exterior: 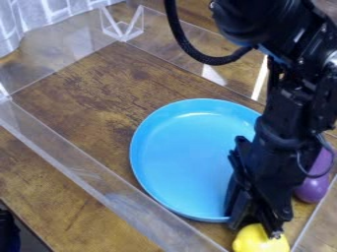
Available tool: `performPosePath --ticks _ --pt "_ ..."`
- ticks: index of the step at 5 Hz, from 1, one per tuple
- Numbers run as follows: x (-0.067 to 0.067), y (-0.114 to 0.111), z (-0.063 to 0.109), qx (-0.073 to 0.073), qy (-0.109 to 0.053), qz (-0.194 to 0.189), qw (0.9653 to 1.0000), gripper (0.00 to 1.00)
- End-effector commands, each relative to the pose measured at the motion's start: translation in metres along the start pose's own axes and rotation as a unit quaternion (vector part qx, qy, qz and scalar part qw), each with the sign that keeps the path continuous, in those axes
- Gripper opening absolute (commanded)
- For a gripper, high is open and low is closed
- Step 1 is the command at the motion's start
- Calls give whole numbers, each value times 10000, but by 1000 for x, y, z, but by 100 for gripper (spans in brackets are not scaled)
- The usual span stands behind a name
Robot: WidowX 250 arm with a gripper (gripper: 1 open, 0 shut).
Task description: Move the carrot to the left side
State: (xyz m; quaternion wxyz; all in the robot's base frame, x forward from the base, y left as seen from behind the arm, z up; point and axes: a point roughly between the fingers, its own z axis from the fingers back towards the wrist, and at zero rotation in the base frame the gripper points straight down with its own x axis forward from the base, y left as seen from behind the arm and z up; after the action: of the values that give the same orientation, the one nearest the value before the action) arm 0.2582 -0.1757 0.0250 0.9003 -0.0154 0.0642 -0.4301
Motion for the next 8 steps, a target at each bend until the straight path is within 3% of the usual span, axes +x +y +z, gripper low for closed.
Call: performPosePath --ticks 1,2,5,8 --pt "1 -13 5 99 -107 -599 9981 0" --pt "-7 -9 8 125 -106 -671 9976 0" --pt "-11 6 14 214 -114 -798 9965 0" --pt "-9 5 11 221 -138 -705 9972 0"
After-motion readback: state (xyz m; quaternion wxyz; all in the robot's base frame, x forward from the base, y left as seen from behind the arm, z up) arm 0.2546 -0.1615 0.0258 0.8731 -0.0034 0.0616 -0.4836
